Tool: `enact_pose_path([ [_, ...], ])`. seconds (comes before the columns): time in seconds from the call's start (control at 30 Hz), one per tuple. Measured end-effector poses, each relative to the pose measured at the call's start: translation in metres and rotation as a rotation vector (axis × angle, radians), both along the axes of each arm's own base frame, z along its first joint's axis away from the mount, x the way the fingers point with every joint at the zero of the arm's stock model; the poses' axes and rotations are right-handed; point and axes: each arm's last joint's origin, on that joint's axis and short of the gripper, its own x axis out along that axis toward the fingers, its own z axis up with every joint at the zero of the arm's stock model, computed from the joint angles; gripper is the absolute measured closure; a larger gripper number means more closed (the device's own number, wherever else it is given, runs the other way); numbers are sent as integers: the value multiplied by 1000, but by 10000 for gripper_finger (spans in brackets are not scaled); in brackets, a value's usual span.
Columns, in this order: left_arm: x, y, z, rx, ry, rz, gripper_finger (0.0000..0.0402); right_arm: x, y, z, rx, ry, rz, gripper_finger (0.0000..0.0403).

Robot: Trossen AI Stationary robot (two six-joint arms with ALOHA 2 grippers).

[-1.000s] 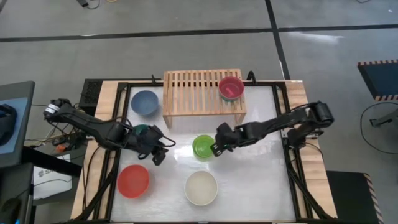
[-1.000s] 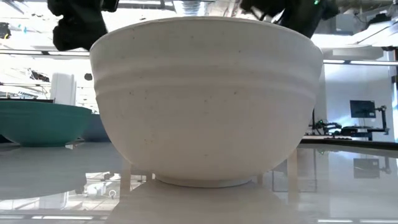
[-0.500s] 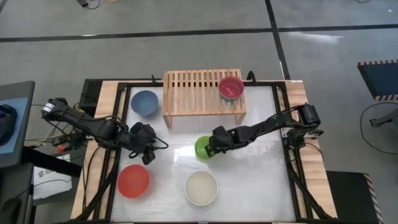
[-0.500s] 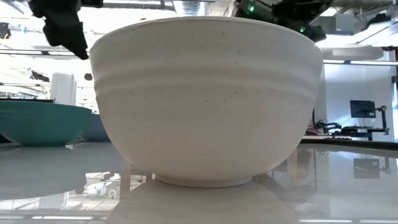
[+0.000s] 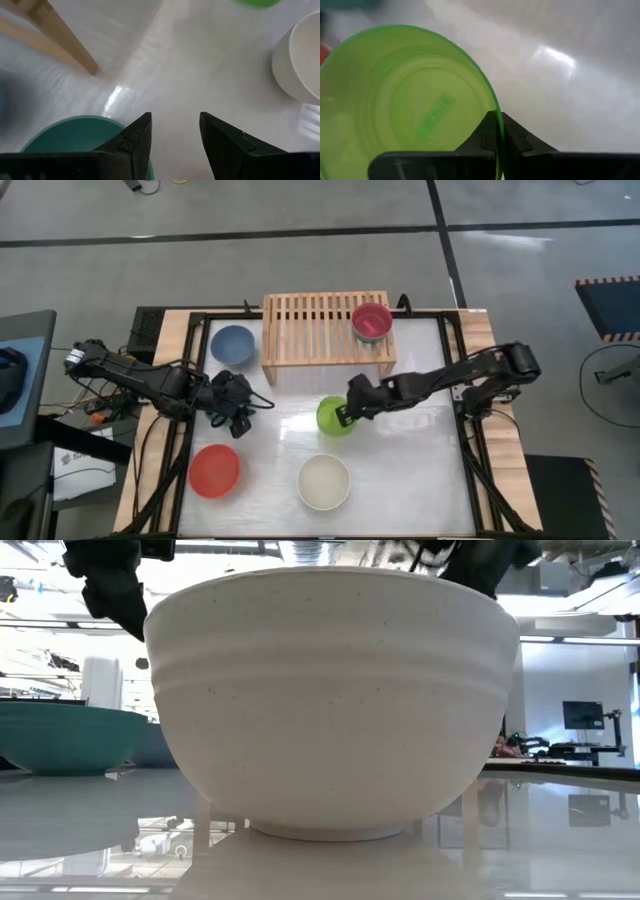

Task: Place and stack bowls onto a shelf
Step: Stack the small green bowl on top of the small pink bowl on the shelf

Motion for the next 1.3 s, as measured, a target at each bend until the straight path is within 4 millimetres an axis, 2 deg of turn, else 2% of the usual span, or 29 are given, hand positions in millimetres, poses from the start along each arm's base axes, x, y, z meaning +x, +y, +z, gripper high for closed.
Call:
enact_pose_path([
  [0.2,0,2,0,18,5,1,251,-17,-20,45,-38,-158,-10,380],
  [0.5,0,10,-1,18,27,40,251,-42,-42,92,-145,-311,15,380],
  [0.7,0,16,-2,7,39,65,251,-58,-61,125,-315,-374,-80,380],
  [0.93,1,22,-2,-31,49,89,251,-84,-96,141,-460,-290,-253,378],
  [1.1,1,24,-2,-52,43,130,251,-100,-121,139,-480,-199,-364,375],
  [1.3,1,27,-2,-57,41,169,251,-107,-139,138,-511,-155,-388,351],
])
